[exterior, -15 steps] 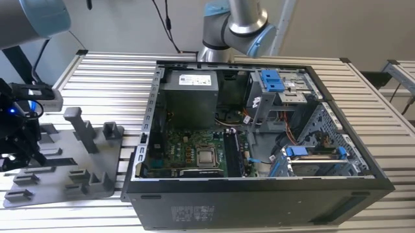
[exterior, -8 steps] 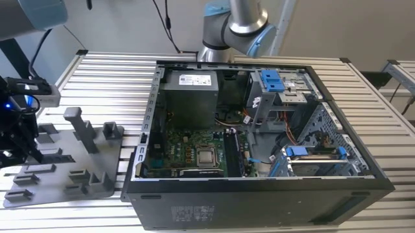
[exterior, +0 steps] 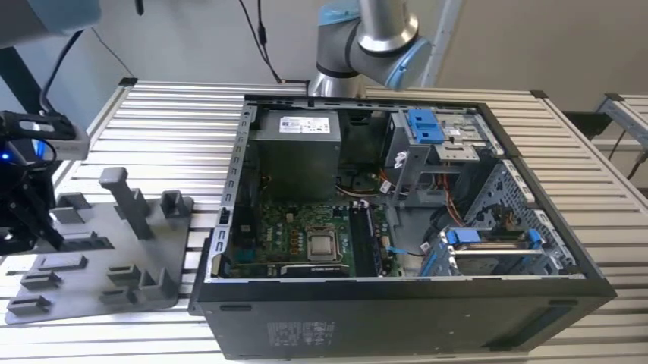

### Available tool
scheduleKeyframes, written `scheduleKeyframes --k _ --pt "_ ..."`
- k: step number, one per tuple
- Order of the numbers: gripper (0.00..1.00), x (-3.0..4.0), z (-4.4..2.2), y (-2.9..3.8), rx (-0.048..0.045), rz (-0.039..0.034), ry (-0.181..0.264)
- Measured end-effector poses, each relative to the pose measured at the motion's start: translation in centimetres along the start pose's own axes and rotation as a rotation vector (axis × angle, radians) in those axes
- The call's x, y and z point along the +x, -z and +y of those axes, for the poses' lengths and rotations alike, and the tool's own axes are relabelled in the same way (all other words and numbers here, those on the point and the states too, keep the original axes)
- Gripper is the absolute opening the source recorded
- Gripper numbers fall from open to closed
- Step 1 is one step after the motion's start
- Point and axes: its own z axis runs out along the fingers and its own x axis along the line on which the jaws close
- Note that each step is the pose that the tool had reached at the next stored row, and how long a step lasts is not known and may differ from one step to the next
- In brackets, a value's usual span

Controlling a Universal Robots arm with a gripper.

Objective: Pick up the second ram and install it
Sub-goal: 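Pick up the second ram and move it above second insertion slot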

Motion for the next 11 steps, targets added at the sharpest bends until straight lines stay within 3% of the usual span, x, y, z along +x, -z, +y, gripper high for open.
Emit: scheduleKeyframes --k 11 --pt "0.14 -0.05 0.01 1.16 0.0 0.0 0.0"
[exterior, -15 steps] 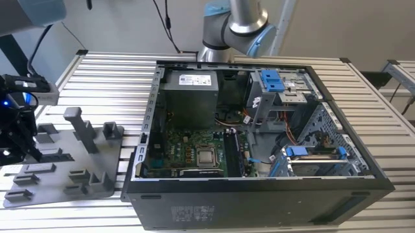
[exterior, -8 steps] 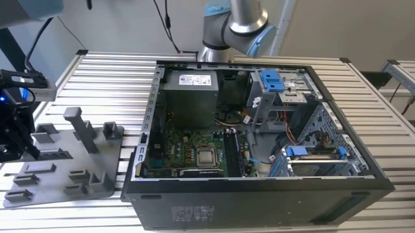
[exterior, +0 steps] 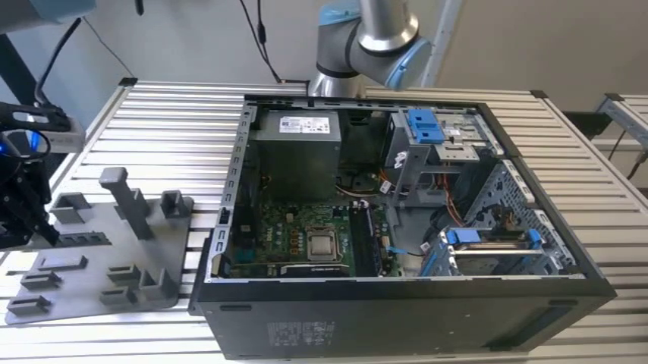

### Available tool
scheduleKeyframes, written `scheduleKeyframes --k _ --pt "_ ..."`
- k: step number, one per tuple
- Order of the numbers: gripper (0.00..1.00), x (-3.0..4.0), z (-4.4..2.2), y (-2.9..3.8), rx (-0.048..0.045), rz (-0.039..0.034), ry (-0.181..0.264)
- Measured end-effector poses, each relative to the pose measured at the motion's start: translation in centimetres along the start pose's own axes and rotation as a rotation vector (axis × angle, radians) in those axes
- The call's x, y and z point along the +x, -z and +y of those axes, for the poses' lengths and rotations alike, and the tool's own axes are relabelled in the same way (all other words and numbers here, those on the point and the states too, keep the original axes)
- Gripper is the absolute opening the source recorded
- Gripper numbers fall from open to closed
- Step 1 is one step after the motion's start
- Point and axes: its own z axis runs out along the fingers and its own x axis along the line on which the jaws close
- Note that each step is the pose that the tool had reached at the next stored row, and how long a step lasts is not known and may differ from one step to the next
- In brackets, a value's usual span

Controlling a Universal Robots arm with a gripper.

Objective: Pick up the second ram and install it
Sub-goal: 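Pick up the second ram and move it above second insertion slot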

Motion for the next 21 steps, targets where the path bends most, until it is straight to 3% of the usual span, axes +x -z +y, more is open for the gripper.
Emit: scheduleKeyframes --k 10,21 --pt "0.14 -0.05 0.0 1.16 0.0 0.0 0.0" --pt "0.14 -0.12 0.01 2.86 0.0001 0.0 -0.001"
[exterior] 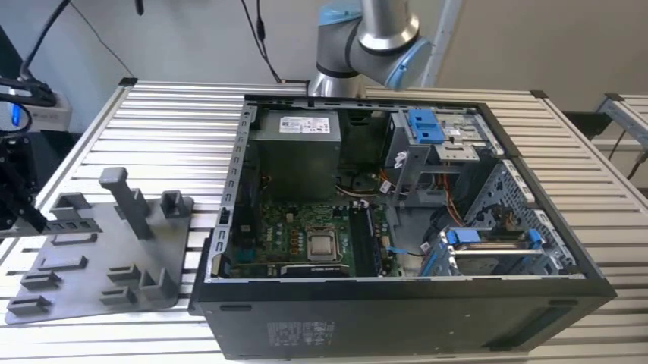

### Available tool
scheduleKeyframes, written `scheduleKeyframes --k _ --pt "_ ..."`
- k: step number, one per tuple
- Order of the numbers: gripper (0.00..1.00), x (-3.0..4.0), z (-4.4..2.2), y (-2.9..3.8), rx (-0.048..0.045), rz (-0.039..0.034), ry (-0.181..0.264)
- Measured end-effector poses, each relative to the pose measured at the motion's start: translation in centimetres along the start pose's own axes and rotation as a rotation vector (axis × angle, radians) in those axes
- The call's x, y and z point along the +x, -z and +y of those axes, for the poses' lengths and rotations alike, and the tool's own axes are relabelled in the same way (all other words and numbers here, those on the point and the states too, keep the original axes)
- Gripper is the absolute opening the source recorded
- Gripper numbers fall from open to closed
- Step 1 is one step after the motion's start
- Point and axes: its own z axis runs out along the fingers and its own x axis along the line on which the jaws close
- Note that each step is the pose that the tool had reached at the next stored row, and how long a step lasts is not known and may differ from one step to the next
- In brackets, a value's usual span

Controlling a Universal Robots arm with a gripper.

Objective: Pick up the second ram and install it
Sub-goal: 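Pick up the second ram and move it above second insertion slot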

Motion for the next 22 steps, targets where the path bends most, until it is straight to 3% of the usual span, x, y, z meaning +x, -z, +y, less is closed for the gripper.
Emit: scheduleKeyframes --k 12,22 --pt "0.14 -0.14 0.01 3.56 0.0 -0.0001 0.0" --pt "0.14 -0.23 0.02 5.93 -0.0001 -0.0002 0.0"
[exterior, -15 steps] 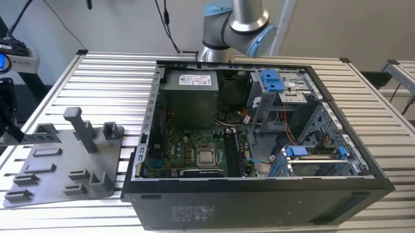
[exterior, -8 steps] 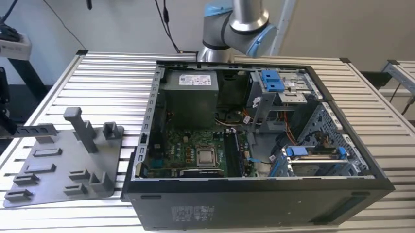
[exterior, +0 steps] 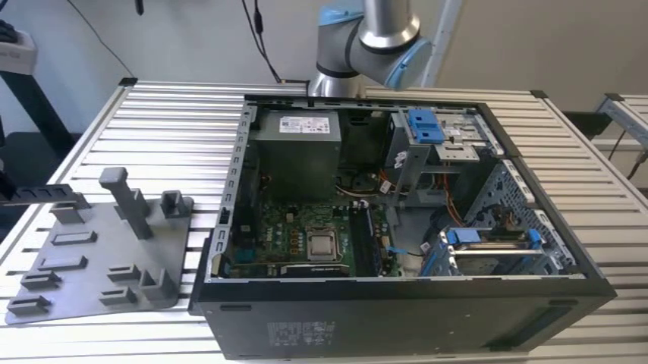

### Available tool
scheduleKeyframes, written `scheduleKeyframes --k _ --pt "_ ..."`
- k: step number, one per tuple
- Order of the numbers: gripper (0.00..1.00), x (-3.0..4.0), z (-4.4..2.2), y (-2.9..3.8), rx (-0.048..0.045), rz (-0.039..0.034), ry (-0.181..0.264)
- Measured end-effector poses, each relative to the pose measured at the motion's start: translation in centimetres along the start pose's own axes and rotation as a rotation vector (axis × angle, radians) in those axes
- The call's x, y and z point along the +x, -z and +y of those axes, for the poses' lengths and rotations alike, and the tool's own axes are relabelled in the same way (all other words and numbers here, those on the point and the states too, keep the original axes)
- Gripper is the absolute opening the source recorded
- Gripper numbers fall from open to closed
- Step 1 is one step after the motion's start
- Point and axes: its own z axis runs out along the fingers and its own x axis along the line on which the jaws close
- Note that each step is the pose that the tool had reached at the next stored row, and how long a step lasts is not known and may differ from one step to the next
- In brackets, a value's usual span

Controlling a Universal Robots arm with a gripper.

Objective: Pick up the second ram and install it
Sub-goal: 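Pick up the second ram and move it above second insertion slot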

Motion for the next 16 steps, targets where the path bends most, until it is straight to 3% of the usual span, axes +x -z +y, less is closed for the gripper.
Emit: scheduleKeyframes --k 11,16 --pt "0.14 -0.07 0.01 1.83 0.0001 0.0 0.0" --pt "0.14 -0.08 0.01 1.95 0.0002 -0.0004 0.0"
